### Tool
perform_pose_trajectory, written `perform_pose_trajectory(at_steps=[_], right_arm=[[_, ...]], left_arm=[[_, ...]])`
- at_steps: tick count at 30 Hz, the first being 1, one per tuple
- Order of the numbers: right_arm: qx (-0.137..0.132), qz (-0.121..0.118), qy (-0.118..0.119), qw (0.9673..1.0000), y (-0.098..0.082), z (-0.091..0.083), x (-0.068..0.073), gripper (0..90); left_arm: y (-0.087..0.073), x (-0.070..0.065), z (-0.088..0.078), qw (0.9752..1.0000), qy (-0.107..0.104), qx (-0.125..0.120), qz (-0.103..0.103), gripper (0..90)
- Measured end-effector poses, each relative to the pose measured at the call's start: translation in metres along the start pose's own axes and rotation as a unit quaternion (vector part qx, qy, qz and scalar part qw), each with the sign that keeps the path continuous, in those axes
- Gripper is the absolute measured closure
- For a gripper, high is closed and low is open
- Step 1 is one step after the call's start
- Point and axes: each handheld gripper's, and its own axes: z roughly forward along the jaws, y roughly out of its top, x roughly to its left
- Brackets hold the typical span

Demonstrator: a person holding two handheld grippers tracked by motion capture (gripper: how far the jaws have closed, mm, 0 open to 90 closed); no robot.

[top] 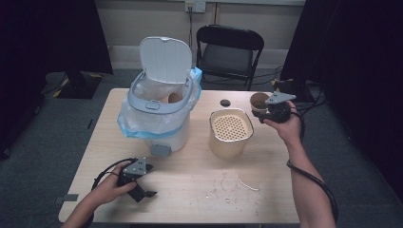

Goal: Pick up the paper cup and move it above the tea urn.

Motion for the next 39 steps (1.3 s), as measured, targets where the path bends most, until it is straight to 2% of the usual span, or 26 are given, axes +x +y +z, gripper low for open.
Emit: perform_pose_trajectory(at_steps=[9, 12, 20, 25, 30, 37, 39], right_arm=[[-0.021, -0.030, -0.015, 0.9992, 0.013, -0.001, -0.001, 34.0], [-0.018, -0.050, -0.022, 0.9983, 0.016, -0.001, 0.000, 34.1], [-0.026, -0.091, -0.039, 0.9947, 0.023, -0.005, 0.003, 34.2], [-0.019, -0.111, -0.051, 0.9923, 0.027, -0.006, 0.005, 34.3], [-0.009, -0.140, -0.066, 0.9880, 0.029, -0.008, 0.009, 34.4], [-0.001, -0.169, -0.073, 0.9828, 0.033, -0.008, 0.014, 34.5], [0.002, -0.185, -0.081, 0.9795, 0.036, -0.008, 0.016, 34.6]], left_arm=[[0.000, 0.000, 0.000, 1.0000, 0.000, 0.000, 0.000, 0.0], [0.000, 0.000, 0.000, 1.0000, 0.000, 0.000, -0.001, 0.0], [0.000, 0.000, 0.000, 1.0000, 0.000, 0.000, 0.000, 0.0], [0.000, 0.000, 0.000, 1.0000, 0.000, 0.001, -0.001, 0.0], [0.000, 0.000, 0.000, 1.0000, 0.000, 0.000, 0.000, 0.0], [0.000, 0.000, 0.000, 1.0000, 0.000, 0.000, 0.000, 0.0], [0.000, 0.000, 0.000, 1.0000, 0.000, 0.000, 0.000, 0.0]])
